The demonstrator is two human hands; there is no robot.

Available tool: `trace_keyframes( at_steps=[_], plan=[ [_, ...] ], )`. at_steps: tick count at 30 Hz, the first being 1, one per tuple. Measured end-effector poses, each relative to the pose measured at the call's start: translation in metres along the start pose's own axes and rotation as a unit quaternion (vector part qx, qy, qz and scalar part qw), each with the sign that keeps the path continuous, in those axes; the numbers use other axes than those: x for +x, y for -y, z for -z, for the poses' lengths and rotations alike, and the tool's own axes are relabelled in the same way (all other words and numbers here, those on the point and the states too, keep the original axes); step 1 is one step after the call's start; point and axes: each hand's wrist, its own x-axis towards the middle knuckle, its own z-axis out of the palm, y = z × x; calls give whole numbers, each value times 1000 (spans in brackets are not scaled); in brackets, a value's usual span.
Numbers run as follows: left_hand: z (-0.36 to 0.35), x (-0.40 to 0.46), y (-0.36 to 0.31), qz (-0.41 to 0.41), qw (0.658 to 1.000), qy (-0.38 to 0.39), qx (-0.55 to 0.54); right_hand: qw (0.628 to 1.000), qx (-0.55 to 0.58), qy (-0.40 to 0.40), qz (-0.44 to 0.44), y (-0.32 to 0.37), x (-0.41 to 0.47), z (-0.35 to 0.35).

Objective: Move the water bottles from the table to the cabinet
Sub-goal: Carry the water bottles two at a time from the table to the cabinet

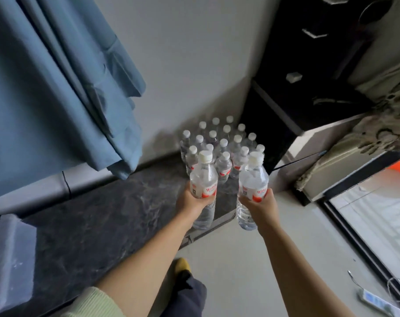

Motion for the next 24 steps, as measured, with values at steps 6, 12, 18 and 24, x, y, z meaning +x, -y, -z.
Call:
trace_keyframes(
  at_steps=[6, 12, 18, 24],
  plan=[
    [20, 72, 18, 32, 999, 6, 20, 998, 25, 15, -52, -4, 34, -71],
    [-8, 132, 53, 80, 996, 5, 27, 994, 28, -16, -109, -46, 72, -119],
    [-60, 191, 69, 44, 998, -48, 12, 989, 18, -77, -124, -75, 140, -149],
    [-106, 237, 81, 22, 991, -132, -2, 975, 19, -139, -173, -94, 206, -176]
  ],
)
